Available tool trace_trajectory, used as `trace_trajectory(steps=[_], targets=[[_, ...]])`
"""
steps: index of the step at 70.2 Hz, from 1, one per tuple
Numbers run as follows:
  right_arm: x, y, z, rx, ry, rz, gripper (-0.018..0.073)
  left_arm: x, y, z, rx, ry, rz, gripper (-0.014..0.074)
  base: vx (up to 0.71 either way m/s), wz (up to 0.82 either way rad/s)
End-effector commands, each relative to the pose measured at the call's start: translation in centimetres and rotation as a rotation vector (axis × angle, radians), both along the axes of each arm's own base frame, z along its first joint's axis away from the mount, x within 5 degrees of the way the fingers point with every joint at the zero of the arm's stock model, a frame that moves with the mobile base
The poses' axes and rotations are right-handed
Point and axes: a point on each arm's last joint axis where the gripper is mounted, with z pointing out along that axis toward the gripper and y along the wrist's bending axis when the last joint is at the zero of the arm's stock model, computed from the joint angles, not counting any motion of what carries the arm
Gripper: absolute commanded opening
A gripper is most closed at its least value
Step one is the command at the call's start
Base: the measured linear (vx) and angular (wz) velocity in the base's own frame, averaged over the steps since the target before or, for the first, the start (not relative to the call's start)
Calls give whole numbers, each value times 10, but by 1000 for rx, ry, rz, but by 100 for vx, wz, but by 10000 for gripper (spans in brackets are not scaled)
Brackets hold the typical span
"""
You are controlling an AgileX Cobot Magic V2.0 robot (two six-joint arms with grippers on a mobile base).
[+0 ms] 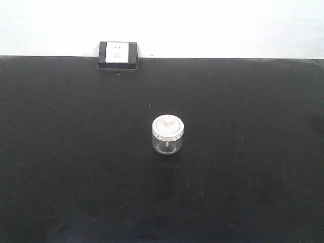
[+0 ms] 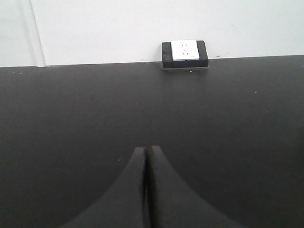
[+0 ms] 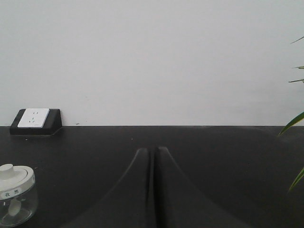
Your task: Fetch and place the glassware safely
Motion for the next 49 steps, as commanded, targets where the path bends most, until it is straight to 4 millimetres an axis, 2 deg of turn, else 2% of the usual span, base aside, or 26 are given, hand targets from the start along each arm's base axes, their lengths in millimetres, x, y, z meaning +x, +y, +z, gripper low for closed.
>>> trace_trajectory(steps=[1, 49], targets=[[0, 3, 12, -3, -52, 28, -3, 1, 0, -2, -19, -55, -3, -7, 0, 0], [0, 2, 12, 3, -52, 26, -3, 1, 0, -2, -19, -55, -3, -7, 0, 0]])
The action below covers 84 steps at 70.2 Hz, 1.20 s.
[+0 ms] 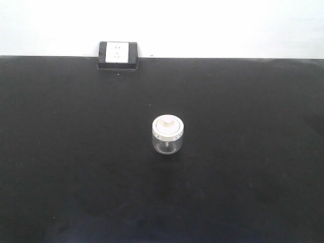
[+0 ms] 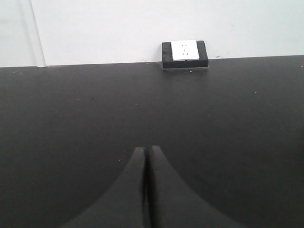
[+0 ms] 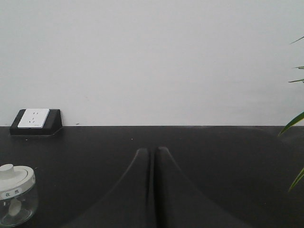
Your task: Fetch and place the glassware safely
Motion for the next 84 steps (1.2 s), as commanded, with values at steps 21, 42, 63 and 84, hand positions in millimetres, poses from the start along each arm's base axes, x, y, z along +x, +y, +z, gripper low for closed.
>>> trace_trajectory(steps=[21, 42, 63, 84], targets=[[0, -7, 7, 112, 4, -64, -3, 1, 0, -2, -19, -55, -3, -7, 0, 0], [1, -9, -7, 41, 128, -97, -3, 1, 0, -2, -19, -55, -3, -7, 0, 0], [-3, -9, -39, 48, 79, -99, -3, 1, 0, -2, -19, -55, -3, -7, 0, 0], [-13, -7, -44, -4, 92, -92, -3, 1, 0, -2, -19, -55, -3, -7, 0, 0]])
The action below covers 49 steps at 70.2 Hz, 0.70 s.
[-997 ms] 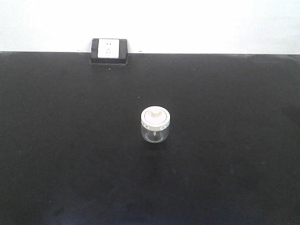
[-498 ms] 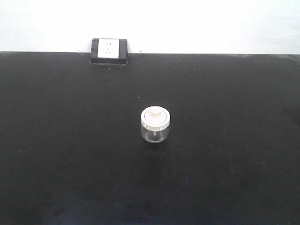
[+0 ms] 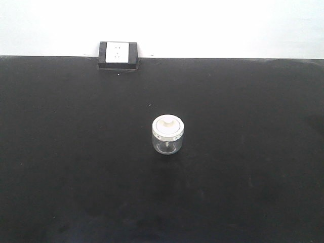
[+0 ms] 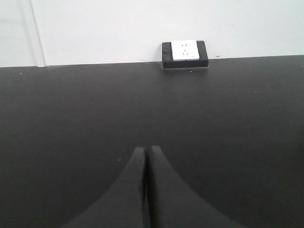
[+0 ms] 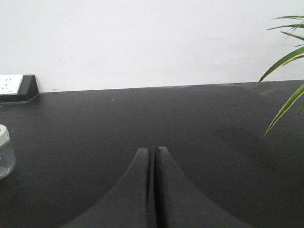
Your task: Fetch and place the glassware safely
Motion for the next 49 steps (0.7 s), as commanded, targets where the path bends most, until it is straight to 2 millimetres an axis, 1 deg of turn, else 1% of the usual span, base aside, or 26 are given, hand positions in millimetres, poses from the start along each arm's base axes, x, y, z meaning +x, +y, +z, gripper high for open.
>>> trace_trajectory(steps=[1, 19, 49], targets=[[0, 0, -3, -26, -25, 5, -3, 1, 0, -2, -19, -55, -3, -7, 0, 0], [-1, 3, -2, -31, -29, 47, -3, 1, 0, -2, -19, -54, -3, -7, 0, 0], [-1, 3, -2, -28, -40, 47, -3, 1, 0, -2, -19, -54, -3, -7, 0, 0]])
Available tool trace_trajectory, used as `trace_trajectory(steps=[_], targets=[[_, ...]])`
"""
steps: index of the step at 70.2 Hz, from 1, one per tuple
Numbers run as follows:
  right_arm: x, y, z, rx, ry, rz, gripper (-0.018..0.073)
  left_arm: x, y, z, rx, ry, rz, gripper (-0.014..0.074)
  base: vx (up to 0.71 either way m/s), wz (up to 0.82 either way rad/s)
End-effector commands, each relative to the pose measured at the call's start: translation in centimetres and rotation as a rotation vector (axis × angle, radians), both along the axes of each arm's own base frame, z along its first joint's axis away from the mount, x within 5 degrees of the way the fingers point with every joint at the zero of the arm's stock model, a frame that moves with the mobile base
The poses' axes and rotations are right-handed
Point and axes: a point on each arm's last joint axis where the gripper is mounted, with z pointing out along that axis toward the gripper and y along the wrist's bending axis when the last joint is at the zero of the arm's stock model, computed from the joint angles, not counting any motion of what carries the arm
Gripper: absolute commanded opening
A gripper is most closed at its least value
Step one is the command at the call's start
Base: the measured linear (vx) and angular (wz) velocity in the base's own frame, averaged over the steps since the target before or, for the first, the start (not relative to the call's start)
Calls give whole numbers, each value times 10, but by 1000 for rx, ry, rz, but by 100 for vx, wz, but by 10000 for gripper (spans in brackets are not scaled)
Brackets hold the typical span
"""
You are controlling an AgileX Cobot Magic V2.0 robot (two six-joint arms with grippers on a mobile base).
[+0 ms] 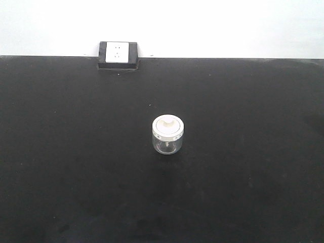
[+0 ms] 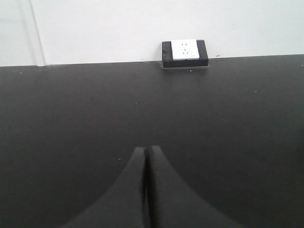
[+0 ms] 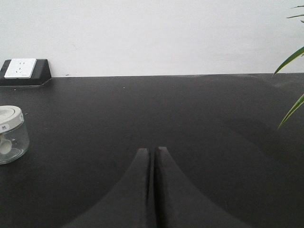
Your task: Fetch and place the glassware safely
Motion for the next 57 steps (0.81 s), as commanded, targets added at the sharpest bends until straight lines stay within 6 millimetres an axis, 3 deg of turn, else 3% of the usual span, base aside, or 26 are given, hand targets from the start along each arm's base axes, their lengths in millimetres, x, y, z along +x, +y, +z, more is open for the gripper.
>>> trace_trajectory(steps=[1, 57], targets=[[0, 0, 2, -17, -73, -3, -3, 1, 0, -2, -19, -56, -3, -7, 0, 0], [0, 0, 2, -17, -73, -3, -3, 1, 0, -2, -19, -56, -3, -7, 0, 0]])
